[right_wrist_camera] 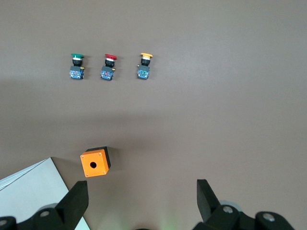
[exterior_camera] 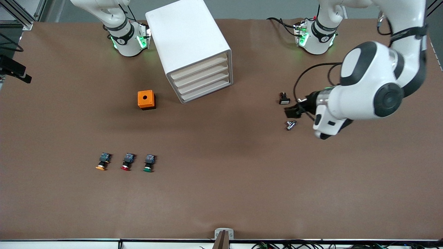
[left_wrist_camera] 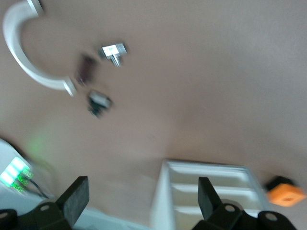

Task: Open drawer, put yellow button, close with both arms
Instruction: 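Reach the left gripper to the top drawer handle of the white cabinet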

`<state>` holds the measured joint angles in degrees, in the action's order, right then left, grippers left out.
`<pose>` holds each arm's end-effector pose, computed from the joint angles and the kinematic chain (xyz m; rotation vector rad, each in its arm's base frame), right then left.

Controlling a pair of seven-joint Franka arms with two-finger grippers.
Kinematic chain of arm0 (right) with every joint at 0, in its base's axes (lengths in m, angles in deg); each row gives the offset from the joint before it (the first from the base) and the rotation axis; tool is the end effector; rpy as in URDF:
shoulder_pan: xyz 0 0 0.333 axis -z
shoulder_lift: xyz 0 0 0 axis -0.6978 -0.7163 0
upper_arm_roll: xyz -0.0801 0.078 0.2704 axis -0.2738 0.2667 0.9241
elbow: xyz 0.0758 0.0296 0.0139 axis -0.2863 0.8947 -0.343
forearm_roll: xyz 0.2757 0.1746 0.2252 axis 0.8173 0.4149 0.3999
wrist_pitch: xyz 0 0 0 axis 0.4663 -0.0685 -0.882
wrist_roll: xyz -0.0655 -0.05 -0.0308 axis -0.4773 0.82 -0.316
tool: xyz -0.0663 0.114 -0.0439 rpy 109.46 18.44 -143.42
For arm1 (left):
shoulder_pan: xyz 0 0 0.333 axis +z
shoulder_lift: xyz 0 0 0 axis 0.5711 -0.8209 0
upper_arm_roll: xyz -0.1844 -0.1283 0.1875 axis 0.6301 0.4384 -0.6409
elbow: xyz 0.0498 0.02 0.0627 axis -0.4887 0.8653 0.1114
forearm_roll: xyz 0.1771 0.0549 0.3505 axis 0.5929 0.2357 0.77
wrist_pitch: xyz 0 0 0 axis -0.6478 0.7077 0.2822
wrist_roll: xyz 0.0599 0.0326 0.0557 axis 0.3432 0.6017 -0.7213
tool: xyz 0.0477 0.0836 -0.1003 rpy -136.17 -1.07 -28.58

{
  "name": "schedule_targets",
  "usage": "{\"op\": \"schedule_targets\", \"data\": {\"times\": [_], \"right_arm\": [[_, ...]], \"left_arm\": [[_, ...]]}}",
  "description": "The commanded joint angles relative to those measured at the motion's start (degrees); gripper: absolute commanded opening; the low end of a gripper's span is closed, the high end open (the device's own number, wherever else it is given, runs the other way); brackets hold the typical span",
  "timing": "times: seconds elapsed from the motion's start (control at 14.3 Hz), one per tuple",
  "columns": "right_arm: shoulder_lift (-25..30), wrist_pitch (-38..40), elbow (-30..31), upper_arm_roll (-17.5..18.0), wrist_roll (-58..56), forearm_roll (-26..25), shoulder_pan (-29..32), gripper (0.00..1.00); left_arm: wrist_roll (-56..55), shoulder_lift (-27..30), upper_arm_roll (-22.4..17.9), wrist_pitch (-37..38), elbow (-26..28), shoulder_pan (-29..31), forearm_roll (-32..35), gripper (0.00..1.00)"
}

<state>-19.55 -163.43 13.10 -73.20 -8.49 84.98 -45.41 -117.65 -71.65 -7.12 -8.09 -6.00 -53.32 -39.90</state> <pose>0.5259 -0.0749 0.6014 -3.1086 0.0471 0.0422 0.5668 -0.2635 0.4099 2.7576 0.8897 -0.7536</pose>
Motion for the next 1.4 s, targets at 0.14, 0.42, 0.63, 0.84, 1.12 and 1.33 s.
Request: {"op": "schedule_targets", "data": {"times": [0.14,0.42,0.63,0.84,1.12,1.33], "right_arm": [[1.1,0.2,1.0,0.1,-0.2,-0.8,0.0,1.0],[1.0,0.3,1.0,0.1,-0.3,-0.9,0.1,1.0],[1.0,0.2,0.8,0.1,-0.3,-1.2,0.0,1.0],[1.0,0.0,0.7,0.2,-0.3,-2.0,-0.2,1.0],[1.0,0.1,0.6,0.2,-0.3,-2.0,-0.2,1.0],[0.9,0.0,0.4,0.2,-0.3,-2.0,0.0,1.0]], "left_arm": [[-26.3,-10.9,0.0,1.9,-8.1,-1.4,-14.5,1.0],[-46.1,-15.2,3.2,4.3,-9.2,-1.6,-20.0,1.0],[-58.3,-18.5,5.0,7.3,-11.7,-1.7,-23.2,1.0],[-68.8,-21.5,5.8,9.2,-11.9,-3.0,-24.6,1.0],[-77.1,-24.7,5.4,12.1,-11.6,-5.9,-27.4,1.0],[-79.4,-26.6,5.4,12.1,-11.4,-7.2,-32.0,1.0]]}}
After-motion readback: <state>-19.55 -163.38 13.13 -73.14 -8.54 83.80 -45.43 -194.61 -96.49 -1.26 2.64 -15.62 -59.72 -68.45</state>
